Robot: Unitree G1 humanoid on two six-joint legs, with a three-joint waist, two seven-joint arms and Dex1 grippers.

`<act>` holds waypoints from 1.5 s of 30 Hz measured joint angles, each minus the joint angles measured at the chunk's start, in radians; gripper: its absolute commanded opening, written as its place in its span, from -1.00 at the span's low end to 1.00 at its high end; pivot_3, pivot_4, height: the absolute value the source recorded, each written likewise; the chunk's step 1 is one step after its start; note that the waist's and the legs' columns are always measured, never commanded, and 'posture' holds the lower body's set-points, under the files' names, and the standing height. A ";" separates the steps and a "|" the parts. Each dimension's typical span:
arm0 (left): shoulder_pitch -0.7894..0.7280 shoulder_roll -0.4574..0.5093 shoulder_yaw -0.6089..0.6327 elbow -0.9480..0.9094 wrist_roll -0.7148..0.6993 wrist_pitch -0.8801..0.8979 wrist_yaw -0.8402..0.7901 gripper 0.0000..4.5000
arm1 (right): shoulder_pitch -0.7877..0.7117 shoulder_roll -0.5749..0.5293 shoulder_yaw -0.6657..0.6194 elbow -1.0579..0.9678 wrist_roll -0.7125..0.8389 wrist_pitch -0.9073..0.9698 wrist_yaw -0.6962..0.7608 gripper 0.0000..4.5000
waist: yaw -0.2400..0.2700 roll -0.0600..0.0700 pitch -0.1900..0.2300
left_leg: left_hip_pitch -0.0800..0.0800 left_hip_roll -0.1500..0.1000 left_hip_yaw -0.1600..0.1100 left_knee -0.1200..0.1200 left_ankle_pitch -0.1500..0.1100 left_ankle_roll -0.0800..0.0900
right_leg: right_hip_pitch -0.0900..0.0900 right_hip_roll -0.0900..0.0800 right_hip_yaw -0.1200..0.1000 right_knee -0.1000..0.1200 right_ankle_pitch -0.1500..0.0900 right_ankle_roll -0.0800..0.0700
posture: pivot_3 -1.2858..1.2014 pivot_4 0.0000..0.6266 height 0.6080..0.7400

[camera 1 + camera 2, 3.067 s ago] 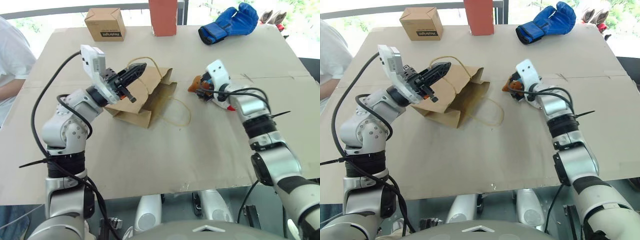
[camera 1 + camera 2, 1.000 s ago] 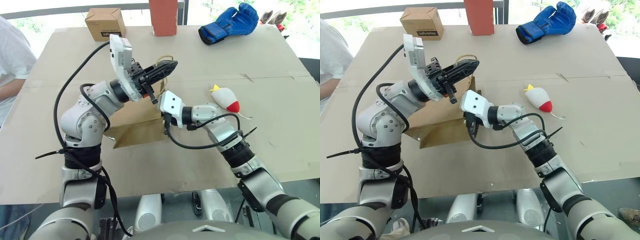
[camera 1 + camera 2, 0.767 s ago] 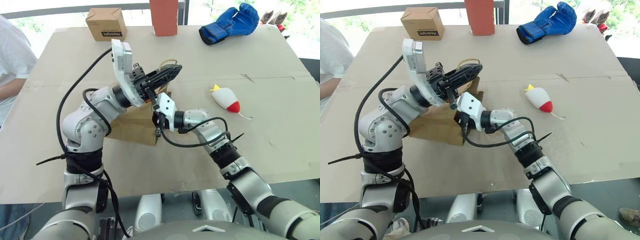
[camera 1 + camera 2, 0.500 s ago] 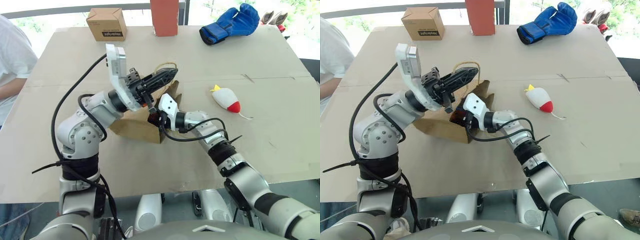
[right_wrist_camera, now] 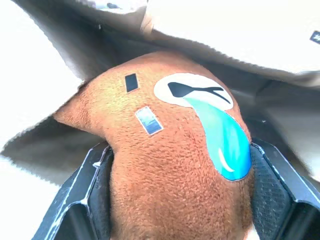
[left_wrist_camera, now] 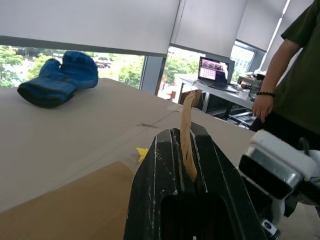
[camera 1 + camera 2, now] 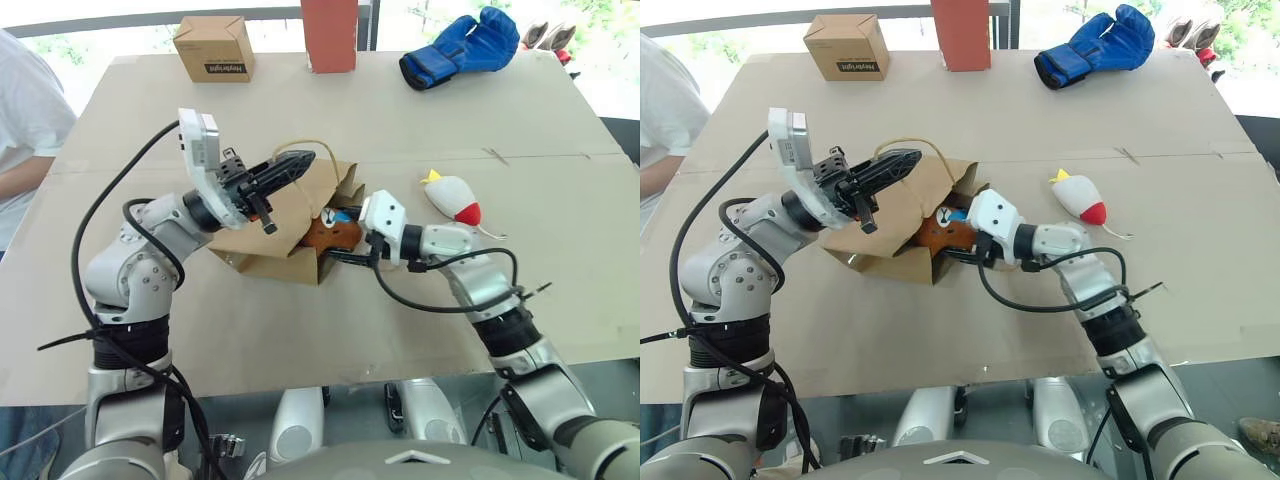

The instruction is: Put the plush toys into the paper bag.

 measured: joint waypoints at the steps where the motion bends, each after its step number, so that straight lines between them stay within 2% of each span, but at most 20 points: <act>1: -0.003 -0.009 -0.001 0.005 0.001 -0.006 0.001 -1.00 | 0.008 -0.021 -0.021 -0.051 0.020 0.049 -0.005 0.41 | 0.003 0.000 0.000 | 0.000 0.000 0.000 0.000 0.000 0.000 | 0.000 0.000 0.000 0.000 0.000 0.000 | 0.03 -0.52 1.00; 5: -0.019 -0.038 -0.001 0.016 0.001 -0.019 0.004 -1.00 | 0.007 -0.050 -0.052 -0.130 0.039 0.141 -0.034 0.41 | 0.008 0.000 0.000 | 0.001 0.000 0.000 0.000 0.000 0.000 | 0.000 0.000 0.000 0.000 0.000 0.000 | 0.03 -0.52 1.00; 8: -0.035 -0.058 -0.008 0.016 -0.004 -0.016 0.005 -1.00 | -0.027 -0.011 0.024 -0.023 -0.002 0.118 -0.046 0.41 | 0.006 0.000 0.000 | 0.001 0.001 0.000 0.000 0.000 0.000 | 0.000 0.001 0.000 0.000 0.000 0.000 | 0.03 -0.52 1.00; 10: -0.043 -0.067 -0.012 0.011 -0.021 -0.003 0.005 -1.00 | -0.097 0.044 0.085 0.137 -0.051 0.058 -0.058 0.41 | 0.000 0.000 0.000 | 0.001 0.001 0.000 0.000 0.000 0.000 | 0.000 0.001 0.000 0.000 0.000 0.000 | 0.03 -0.52 1.00; 12: -0.048 -0.071 -0.015 0.008 -0.028 0.013 0.006 -1.00 | -0.170 0.106 0.103 0.269 -0.068 0.008 -0.064 0.66 | -0.004 0.000 0.000 | 0.000 0.001 0.000 0.000 0.000 0.000 | 0.000 0.001 0.000 0.000 0.000 0.000 | 0.03 -0.52 1.00; 14: -0.048 -0.074 -0.018 -0.008 -0.043 0.028 0.007 -1.00 | -0.258 0.165 0.102 0.413 -0.068 -0.059 -0.053 0.99 | -0.005 0.000 0.000 | 0.000 0.001 0.000 0.000 0.000 0.000 | 0.000 0.001 0.000 0.000 0.000 0.000 | 0.03 -0.52 1.00; 19: -0.032 -0.069 -0.010 -0.058 -0.072 0.056 0.022 -1.00 | -0.311 0.209 0.102 0.555 -0.078 -0.187 -0.013 0.99 | -0.002 0.000 0.000 | 0.000 0.000 0.000 0.000 0.000 0.000 | 0.000 0.000 0.000 0.000 0.000 0.000 | 0.03 -0.52 1.00; 26: 0.005 -0.038 0.015 -0.077 -0.103 0.081 0.046 -1.00 | -0.260 0.190 0.101 0.570 -0.114 -0.252 -0.022 0.99 | -0.007 0.000 0.000 | 0.001 0.000 0.000 0.000 0.000 0.000 | 0.000 0.000 0.000 0.000 0.000 0.000 | 0.03 -0.52 1.00; 31: 0.033 -0.006 0.024 -0.062 -0.089 0.075 0.038 -1.00 | -0.143 0.123 0.082 0.383 -0.116 -0.199 -0.049 0.99 | -0.002 0.000 0.000 | 0.000 0.000 0.000 0.000 0.000 0.000 | 0.000 0.000 0.000 0.000 0.000 0.000 | 0.03 -0.52 1.00; 38: 0.003 -0.025 0.021 -0.012 -0.028 0.033 0.054 -1.00 | -0.029 -0.006 -0.016 -0.063 -0.018 0.070 -0.056 0.99 | 0.007 0.000 0.000 | 0.000 0.000 0.000 0.000 0.000 0.000 | 0.000 0.000 0.000 0.000 0.000 0.000 | 0.03 -0.52 1.00; 40: 0.003 -0.029 0.020 -0.008 -0.020 0.025 0.059 -1.00 | -0.016 -0.021 -0.033 -0.110 -0.002 0.104 -0.057 0.99 | 0.009 -0.001 0.000 | 0.000 0.000 0.000 0.000 0.000 0.000 | 0.000 0.000 0.000 0.000 0.000 0.000 | 0.03 -0.52 1.00; 42: -0.013 -0.049 0.011 -0.003 -0.017 0.020 0.075 -1.00 | 0.023 -0.082 -0.086 -0.219 -0.003 0.213 -0.114 0.99 | 0.019 0.000 0.000 | 0.000 0.000 0.000 0.000 0.000 0.000 | 0.000 0.000 0.000 0.000 0.000 0.000 | 0.03 -0.52 1.00; 45: -0.028 -0.067 0.014 0.009 -0.020 0.016 0.098 -1.00 | 0.028 -0.160 -0.181 -0.254 -0.039 0.351 -0.215 0.99 | 0.020 0.000 0.000 | 0.000 -0.001 0.002 0.001 0.000 0.000 | 0.000 -0.001 0.001 -0.001 0.000 0.000 | 0.03 -0.52 1.00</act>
